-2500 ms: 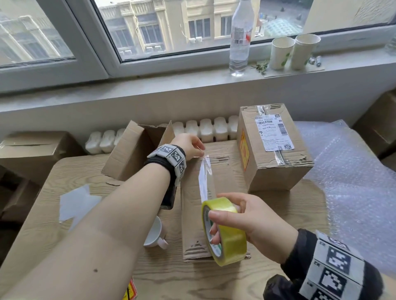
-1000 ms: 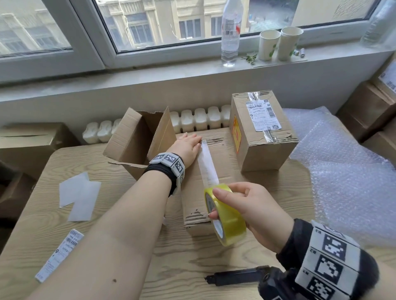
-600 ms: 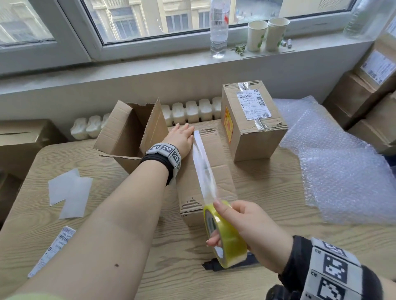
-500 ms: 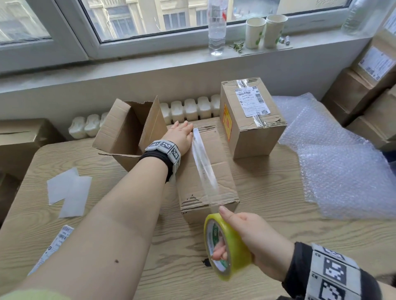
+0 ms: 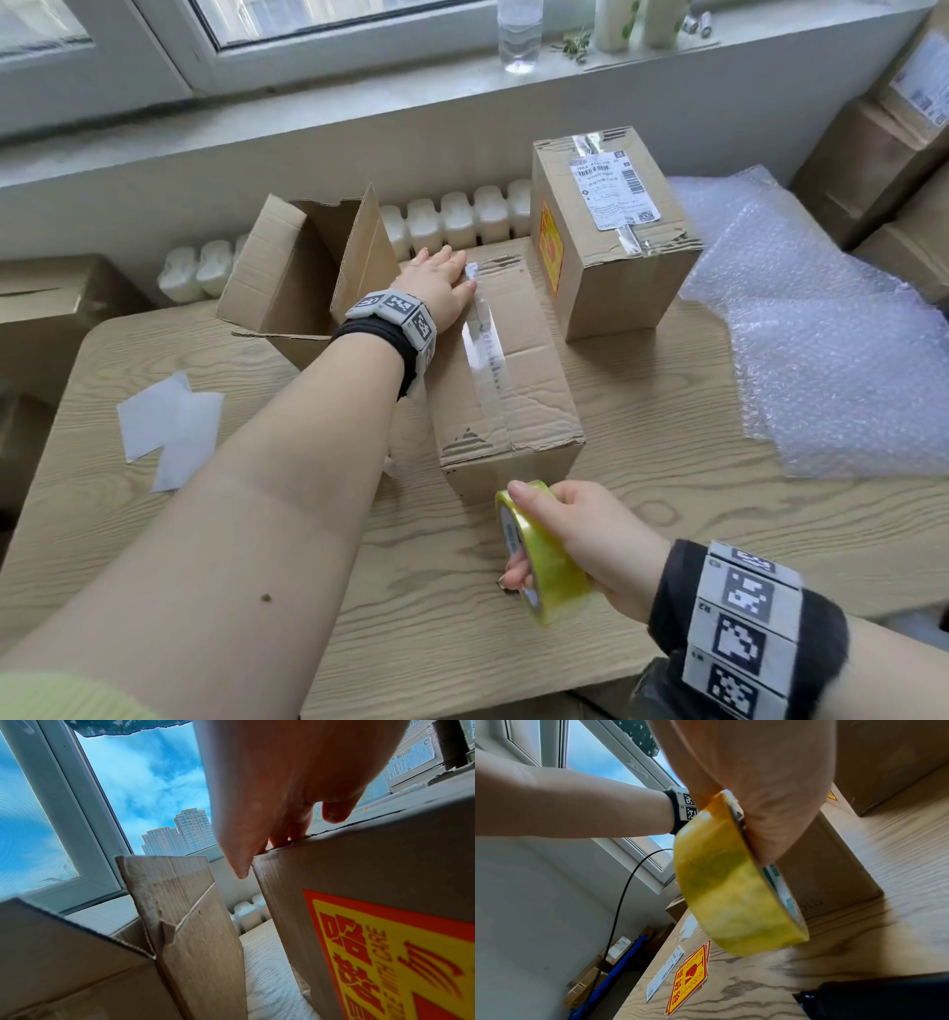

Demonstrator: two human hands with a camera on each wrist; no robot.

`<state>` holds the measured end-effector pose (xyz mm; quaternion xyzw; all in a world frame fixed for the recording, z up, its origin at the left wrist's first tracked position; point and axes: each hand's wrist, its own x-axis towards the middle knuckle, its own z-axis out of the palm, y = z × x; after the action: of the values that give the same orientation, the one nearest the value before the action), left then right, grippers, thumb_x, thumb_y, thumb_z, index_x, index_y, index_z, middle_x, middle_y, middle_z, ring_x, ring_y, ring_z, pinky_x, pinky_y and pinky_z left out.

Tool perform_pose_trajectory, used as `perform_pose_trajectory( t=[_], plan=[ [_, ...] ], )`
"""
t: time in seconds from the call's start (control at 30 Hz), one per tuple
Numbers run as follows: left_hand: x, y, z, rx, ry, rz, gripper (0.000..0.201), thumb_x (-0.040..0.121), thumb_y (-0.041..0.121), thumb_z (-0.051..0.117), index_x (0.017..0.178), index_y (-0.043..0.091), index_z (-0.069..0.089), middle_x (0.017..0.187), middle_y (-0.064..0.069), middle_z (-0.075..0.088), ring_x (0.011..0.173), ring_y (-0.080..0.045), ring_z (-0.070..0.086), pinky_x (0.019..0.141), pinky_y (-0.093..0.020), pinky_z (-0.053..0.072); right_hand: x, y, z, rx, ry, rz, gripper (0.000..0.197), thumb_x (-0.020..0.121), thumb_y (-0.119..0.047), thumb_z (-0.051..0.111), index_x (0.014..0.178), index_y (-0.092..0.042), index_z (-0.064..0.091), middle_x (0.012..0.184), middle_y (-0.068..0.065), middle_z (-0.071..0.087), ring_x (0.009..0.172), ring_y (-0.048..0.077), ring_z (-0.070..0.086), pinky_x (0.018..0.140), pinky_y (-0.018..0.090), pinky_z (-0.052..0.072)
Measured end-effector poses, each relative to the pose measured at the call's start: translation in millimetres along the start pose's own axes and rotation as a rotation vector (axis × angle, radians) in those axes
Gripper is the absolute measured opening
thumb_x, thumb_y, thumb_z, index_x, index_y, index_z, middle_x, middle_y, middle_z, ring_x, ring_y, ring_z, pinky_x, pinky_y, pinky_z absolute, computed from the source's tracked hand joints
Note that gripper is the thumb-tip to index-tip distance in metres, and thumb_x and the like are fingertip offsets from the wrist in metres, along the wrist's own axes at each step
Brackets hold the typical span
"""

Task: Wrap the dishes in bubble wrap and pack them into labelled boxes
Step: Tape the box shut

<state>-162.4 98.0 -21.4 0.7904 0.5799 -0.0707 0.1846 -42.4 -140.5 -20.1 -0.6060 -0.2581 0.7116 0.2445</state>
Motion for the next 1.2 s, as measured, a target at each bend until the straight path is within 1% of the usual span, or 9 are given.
perform_pose_trajectory(
  t=[0.2, 0.33, 0.53, 0.63, 0.73, 0.83, 0.97, 1.07, 1.2],
  plan=[
    [2, -2, 3, 0.008, 0.014, 0.006, 0.055, 0.102, 0.039, 0.028, 0.152, 0.020, 0.014, 0.160, -0.001, 0.008, 0.147, -0.025, 0.003, 0.119, -0.037, 0.007, 10, 6, 1, -0.008, 0.041, 0.001, 0.038, 0.093, -0.033, 0.056, 0.106, 0.001, 0.045, 0.068, 0.024, 0.064, 0.059, 0.027, 0.068, 0.052, 0.031, 0.054],
    [3, -3, 7, 0.016, 0.023, 0.001, 0.057, 0.101, 0.041, 0.028, 0.152, 0.022, 0.012, 0.160, 0.000, 0.006, 0.147, -0.024, 0.002, 0.120, -0.039, 0.007, 22, 7, 0, 0.002, 0.057, 0.003, 0.041, 0.092, -0.031, 0.059, 0.112, 0.003, 0.046, 0.077, 0.026, 0.064, 0.058, 0.027, 0.068, 0.066, 0.046, 0.057],
    [2, -2, 5, 0.074, 0.009, -0.017, 0.060, 0.100, 0.046, 0.029, 0.152, 0.027, 0.007, 0.160, 0.005, 0.001, 0.147, -0.022, 0.001, 0.118, -0.048, 0.011, 32, 9, -4, 0.078, 0.035, 0.059, 0.041, 0.090, -0.031, 0.061, 0.113, 0.000, 0.047, 0.084, 0.023, 0.063, 0.062, 0.029, 0.068, 0.063, 0.041, 0.059],
    [-17, 7, -1, 0.110, 0.117, 0.029, 0.066, 0.099, 0.047, 0.032, 0.152, 0.027, 0.000, 0.160, 0.002, -0.005, 0.147, -0.021, -0.002, 0.119, -0.046, 0.010, 34, 8, -7, 0.114, -0.004, 0.067, 0.043, 0.089, -0.030, 0.062, 0.116, -0.001, 0.046, 0.083, 0.022, 0.063, 0.064, 0.031, 0.068, 0.057, 0.036, 0.058],
    [-63, 24, -1, 0.016, 0.186, 0.115, 0.071, 0.096, 0.053, 0.037, 0.152, 0.022, 0.007, 0.160, -0.002, -0.002, 0.147, -0.019, -0.002, 0.120, -0.041, 0.006, 35, 6, -9, 0.095, -0.052, 0.088, 0.040, 0.089, -0.033, 0.062, 0.114, -0.005, 0.048, 0.084, 0.021, 0.066, 0.073, 0.034, 0.068, 0.072, 0.045, 0.058],
    [-115, 37, 20, 0.016, 0.028, 0.174, 0.083, 0.086, 0.065, 0.045, 0.151, 0.024, 0.015, 0.160, -0.003, -0.001, 0.147, -0.020, -0.005, 0.119, -0.044, 0.004, 38, 5, -12, 0.051, -0.069, 0.109, 0.042, 0.087, -0.039, 0.064, 0.115, -0.011, 0.053, 0.106, 0.017, 0.067, 0.089, 0.035, 0.068, 0.084, 0.051, 0.054],
    [-142, 40, 54, 0.068, 0.015, 0.095, 0.087, 0.082, 0.068, 0.046, 0.151, 0.027, 0.015, 0.160, -0.002, 0.000, 0.147, -0.020, -0.004, 0.119, -0.042, 0.002, 38, 3, -20, -0.044, -0.128, 0.089, 0.034, 0.088, -0.040, 0.062, 0.114, -0.019, 0.055, 0.112, 0.011, 0.067, 0.099, 0.028, 0.067, 0.088, 0.044, 0.054],
    [-142, 40, 60, 0.094, 0.013, 0.077, 0.085, 0.084, 0.068, 0.043, 0.152, 0.028, 0.011, 0.161, -0.001, -0.002, 0.147, -0.019, -0.002, 0.119, -0.040, -0.001, 35, 3, -32, -0.093, -0.209, 0.069, 0.025, 0.089, -0.028, 0.063, 0.112, -0.021, 0.057, 0.112, 0.008, 0.068, 0.101, 0.023, 0.066, 0.088, 0.034, 0.054],
    [-142, 40, 62, 0.196, -0.021, 0.071, 0.085, 0.086, 0.069, 0.033, 0.152, 0.025, 0.003, 0.160, -0.002, -0.007, 0.147, -0.019, -0.006, 0.119, -0.040, -0.002, 29, 2, -50, -0.226, -0.135, -0.047, 0.023, 0.090, -0.021, 0.059, 0.111, -0.009, 0.060, 0.099, 0.013, 0.069, 0.084, 0.019, 0.066, 0.079, 0.026, 0.054]
  ],
)
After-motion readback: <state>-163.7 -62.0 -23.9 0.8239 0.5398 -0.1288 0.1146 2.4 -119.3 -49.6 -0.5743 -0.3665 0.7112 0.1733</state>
